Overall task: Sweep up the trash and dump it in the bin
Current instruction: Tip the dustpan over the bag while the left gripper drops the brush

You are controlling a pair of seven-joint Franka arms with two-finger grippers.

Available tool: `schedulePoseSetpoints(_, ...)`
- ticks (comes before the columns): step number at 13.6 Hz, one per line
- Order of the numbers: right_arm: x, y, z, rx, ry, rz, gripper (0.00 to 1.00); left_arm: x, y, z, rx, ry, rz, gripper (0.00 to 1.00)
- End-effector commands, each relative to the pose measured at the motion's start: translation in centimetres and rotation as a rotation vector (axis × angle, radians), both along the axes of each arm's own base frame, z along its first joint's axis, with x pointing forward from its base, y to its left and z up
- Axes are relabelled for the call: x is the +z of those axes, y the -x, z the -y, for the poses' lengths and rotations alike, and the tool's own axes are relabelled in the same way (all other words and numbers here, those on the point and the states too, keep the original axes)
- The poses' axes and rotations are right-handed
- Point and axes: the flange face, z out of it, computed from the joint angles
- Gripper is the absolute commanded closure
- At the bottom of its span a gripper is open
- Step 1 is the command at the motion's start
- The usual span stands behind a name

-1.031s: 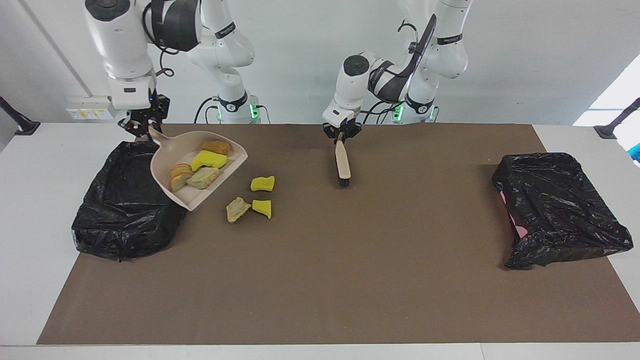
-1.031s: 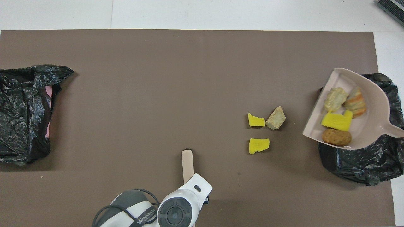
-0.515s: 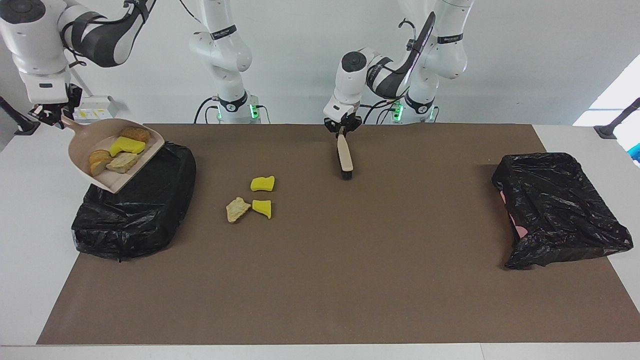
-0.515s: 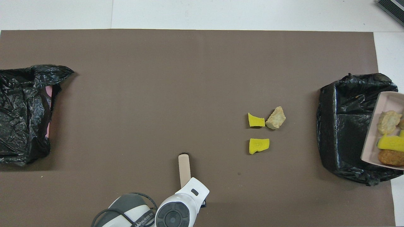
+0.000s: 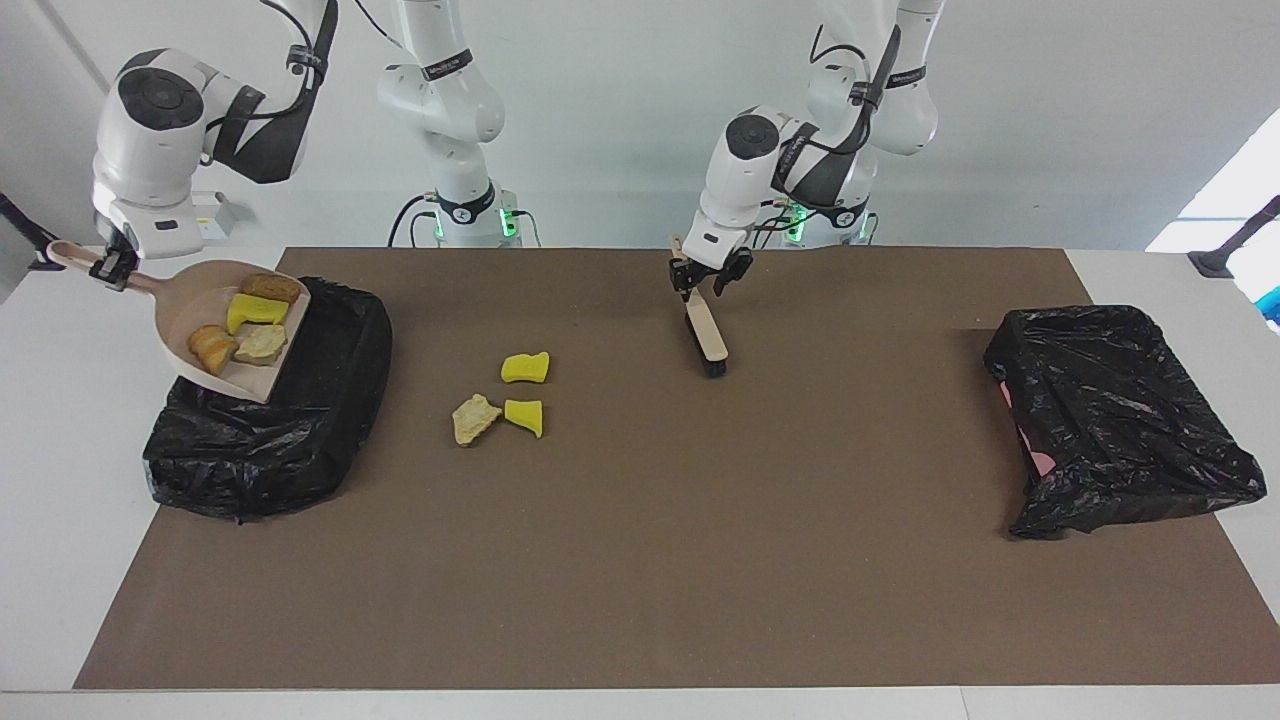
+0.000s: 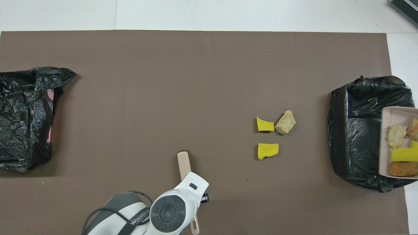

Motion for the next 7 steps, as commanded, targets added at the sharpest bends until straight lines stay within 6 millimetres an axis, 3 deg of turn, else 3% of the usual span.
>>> schedulePoseSetpoints(1,0.4,0.5,-1.4,0.062,0.038,0.002,1.0,2.0,-4.3,-1.0,-0.017,0.003,0.004,0.0)
schedulePoseSetpoints(4,0.3,-0.7,-4.5,0.097,0.073,0.014,1.0,4.3,-8.4,-5.3,-0.042,0.023,0.055,0.0)
schedulePoseSetpoints(7,0.9,-1.2,-5.3,0.165,0.169,0.003,1.0,7.1,-11.9,-9.4,-0.134,0.03,0.071,0.0)
